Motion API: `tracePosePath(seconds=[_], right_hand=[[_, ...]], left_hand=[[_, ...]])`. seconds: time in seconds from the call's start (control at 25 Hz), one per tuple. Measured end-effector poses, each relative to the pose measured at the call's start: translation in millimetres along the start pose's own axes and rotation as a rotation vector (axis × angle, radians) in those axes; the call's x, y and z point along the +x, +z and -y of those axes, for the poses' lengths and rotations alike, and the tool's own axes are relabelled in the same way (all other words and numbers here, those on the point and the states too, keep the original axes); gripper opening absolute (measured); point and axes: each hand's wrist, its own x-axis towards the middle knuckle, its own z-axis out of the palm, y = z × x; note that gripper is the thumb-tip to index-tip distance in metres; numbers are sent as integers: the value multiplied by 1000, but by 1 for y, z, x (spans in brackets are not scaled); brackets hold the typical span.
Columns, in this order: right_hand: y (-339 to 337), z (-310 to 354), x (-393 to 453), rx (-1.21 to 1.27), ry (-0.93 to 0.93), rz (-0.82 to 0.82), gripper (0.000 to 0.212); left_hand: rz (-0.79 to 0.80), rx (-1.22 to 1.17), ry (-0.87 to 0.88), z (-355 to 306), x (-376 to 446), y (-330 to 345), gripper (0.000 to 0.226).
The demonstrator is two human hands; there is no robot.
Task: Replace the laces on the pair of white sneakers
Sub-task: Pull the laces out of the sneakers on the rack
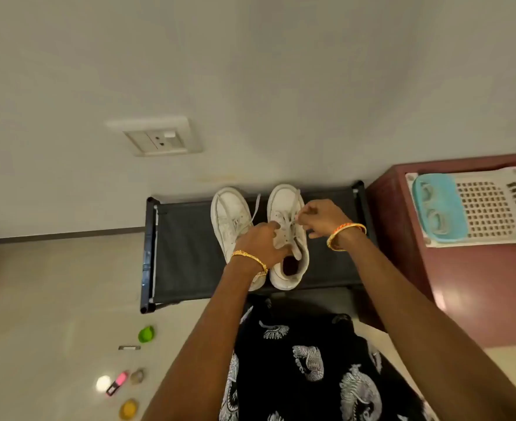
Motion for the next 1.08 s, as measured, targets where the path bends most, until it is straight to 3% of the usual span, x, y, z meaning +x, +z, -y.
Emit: tracePosePath(seconds=[0.28, 0.44, 0.56, 0.68, 0.84, 0.92, 1.08], right_hand=[[11, -24, 11, 201, -26, 105, 10], [21, -38, 5, 183, -148, -8, 26], [27, -57, 2, 52, -296, -102, 11], [25, -68, -9, 126, -363, -81, 25], [24, -69, -17, 37, -403, -92, 14], [27, -72, -18, 35, -412, -82, 19], [43, -83, -19, -92, -478, -268, 29]], left_hand=[[-348, -11, 115, 20, 7, 39, 45], [-446, 26, 146, 19, 3, 49, 38], [-480, 60, 162, 19, -2, 55, 34], [-458, 106, 134, 13, -6, 54, 30], [-449, 178, 63, 0, -7, 57, 28], [-508, 181, 45, -6, -8, 62, 28], [-536, 22, 59, -1, -8, 63, 30]])
